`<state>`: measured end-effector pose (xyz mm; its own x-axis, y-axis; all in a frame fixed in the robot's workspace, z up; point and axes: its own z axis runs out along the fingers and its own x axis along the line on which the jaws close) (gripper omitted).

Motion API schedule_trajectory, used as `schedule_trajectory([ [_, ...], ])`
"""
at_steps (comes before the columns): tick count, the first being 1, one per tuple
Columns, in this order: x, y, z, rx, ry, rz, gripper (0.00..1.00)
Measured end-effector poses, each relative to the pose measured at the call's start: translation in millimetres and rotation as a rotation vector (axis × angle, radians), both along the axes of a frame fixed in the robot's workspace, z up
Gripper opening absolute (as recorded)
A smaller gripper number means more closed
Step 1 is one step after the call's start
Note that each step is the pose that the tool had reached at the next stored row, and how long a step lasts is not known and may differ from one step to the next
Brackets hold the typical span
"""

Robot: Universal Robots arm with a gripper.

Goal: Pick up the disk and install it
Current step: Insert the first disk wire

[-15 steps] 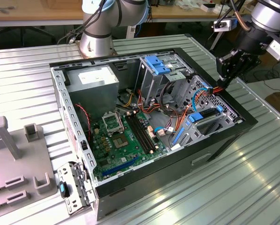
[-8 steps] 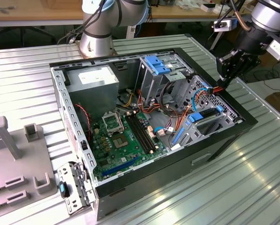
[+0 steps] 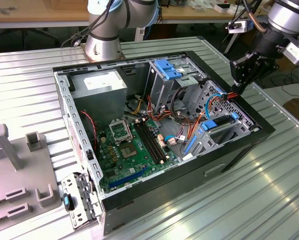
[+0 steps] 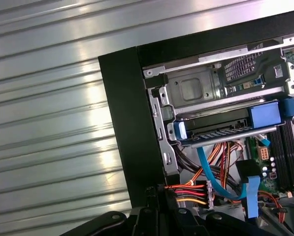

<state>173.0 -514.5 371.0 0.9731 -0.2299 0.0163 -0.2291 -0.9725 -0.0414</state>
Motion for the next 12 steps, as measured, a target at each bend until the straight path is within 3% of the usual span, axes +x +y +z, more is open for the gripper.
schedule_trajectory([
  [2, 0.0, 0.0, 0.0, 0.0000, 0.0000, -0.023, 0.17],
  [7, -0.1, 0.0, 0.0, 0.0000, 0.0000, -0.164, 0.17],
  [12, -0.1, 0.0, -0.1, 0.0000, 0.0000, -0.258, 0.17],
])
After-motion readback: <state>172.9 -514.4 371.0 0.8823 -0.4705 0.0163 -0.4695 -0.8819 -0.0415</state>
